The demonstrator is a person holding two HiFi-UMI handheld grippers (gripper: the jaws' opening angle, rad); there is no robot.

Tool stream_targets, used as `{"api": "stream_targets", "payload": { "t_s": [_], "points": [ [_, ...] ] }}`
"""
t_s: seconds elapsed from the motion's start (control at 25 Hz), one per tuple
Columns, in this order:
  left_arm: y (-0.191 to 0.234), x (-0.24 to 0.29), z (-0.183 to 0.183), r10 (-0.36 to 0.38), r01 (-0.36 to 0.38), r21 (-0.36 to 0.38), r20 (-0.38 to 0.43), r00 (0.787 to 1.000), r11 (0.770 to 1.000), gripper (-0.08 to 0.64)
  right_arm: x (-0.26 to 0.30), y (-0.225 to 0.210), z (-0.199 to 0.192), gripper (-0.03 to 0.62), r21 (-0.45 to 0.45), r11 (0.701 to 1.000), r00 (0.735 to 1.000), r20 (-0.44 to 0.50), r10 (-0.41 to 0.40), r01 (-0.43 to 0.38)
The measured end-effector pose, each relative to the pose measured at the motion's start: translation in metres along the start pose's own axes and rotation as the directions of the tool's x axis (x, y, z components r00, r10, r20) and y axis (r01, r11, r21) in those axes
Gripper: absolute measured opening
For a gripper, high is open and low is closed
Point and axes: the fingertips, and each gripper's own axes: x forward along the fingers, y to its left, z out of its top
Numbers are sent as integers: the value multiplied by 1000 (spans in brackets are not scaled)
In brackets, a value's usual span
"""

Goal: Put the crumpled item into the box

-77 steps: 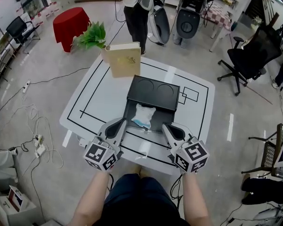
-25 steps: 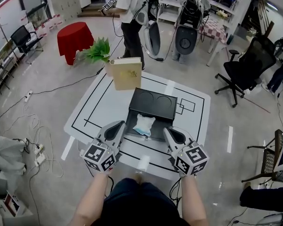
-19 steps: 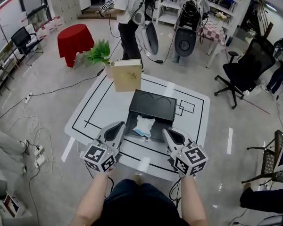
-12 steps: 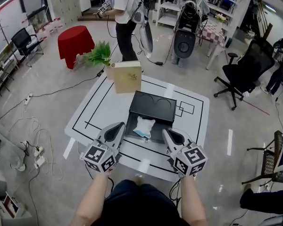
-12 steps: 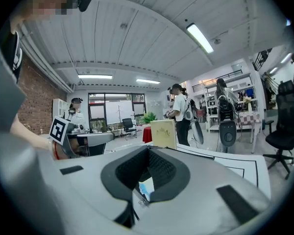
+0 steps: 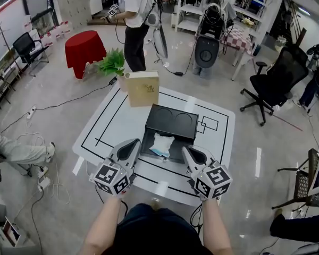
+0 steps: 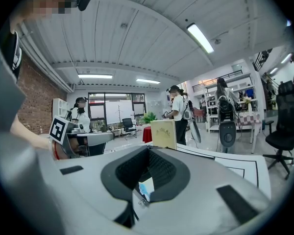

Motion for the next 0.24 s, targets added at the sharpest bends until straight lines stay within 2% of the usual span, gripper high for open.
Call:
{"api": "stream_targets", "payload": {
  "t_s": [0.24],
  "points": [
    [1, -1, -1, 2, -2, -3, -3, 1000, 1000, -8, 1, 1, -1, 3, 0, 1000, 1000, -5, -1, 1]
  ]
}}
